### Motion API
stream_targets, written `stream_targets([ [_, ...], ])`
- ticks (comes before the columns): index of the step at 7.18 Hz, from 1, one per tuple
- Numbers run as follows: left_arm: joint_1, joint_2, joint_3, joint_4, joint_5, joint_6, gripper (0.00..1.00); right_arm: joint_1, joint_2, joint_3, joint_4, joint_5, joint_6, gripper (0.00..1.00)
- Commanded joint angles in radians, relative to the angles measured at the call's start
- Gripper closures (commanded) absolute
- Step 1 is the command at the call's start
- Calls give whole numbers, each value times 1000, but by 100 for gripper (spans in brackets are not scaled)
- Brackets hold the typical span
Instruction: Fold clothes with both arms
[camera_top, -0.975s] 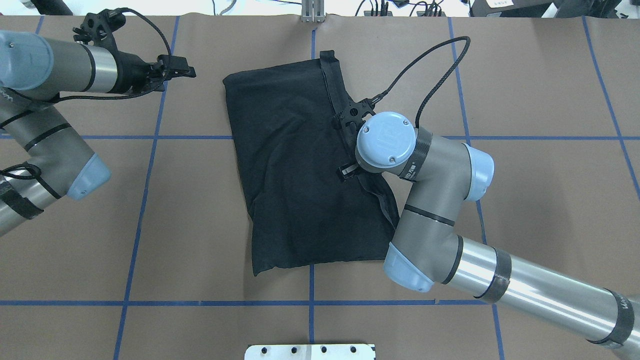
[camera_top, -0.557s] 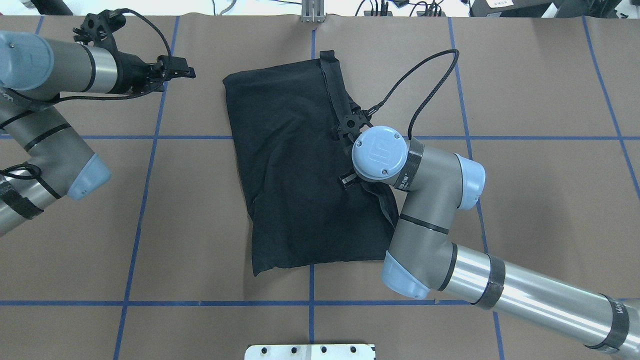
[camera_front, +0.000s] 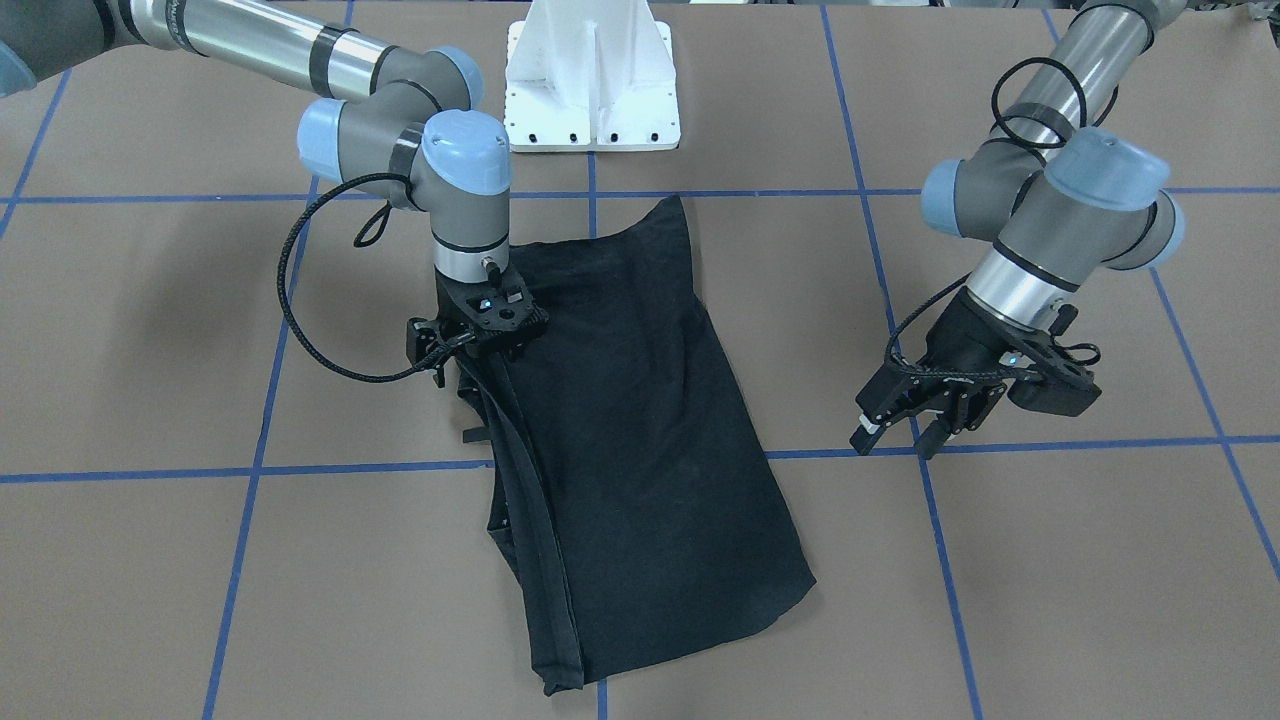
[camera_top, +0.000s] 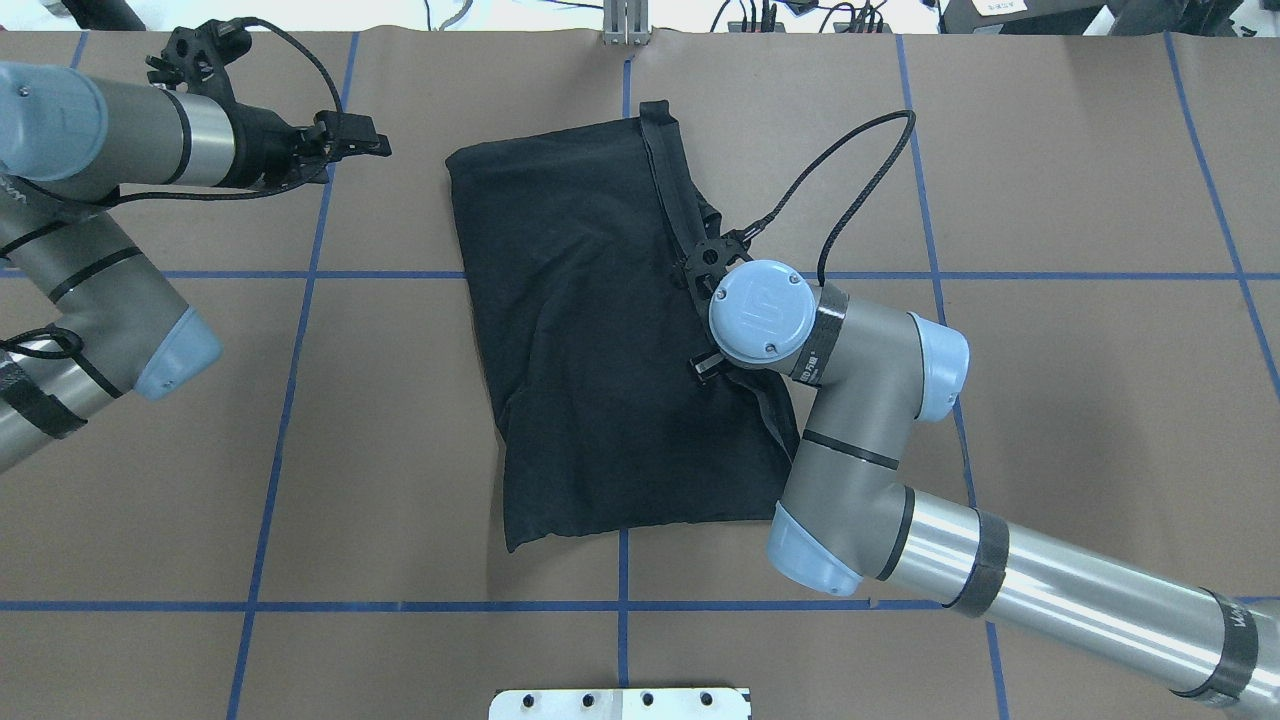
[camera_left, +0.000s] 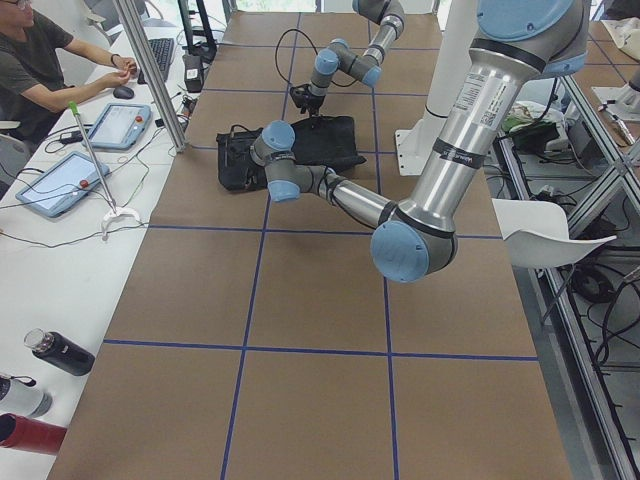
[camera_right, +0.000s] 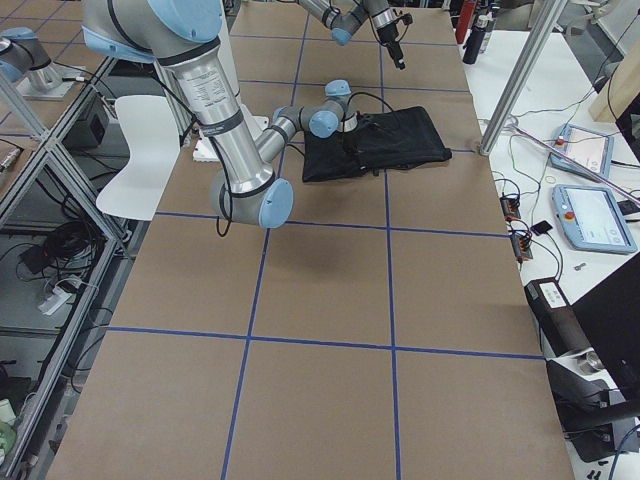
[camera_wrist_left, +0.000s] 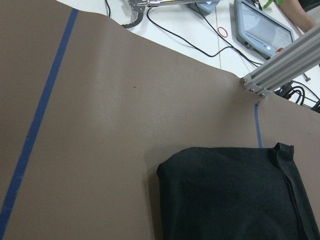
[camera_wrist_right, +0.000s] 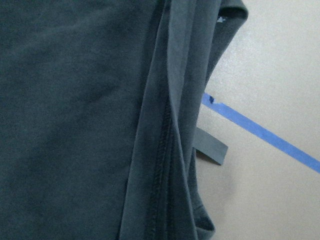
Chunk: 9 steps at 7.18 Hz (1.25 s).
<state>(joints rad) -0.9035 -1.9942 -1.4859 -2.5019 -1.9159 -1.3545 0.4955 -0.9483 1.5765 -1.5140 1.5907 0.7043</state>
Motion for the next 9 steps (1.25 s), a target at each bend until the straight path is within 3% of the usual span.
stream_targets([
  [1,2,0,1,0,0,0,0,1,-3,-1,2,0,0,1],
  [9,3,-2,1,0,0,0,0,34,-3,-16,6,11,-9,1],
])
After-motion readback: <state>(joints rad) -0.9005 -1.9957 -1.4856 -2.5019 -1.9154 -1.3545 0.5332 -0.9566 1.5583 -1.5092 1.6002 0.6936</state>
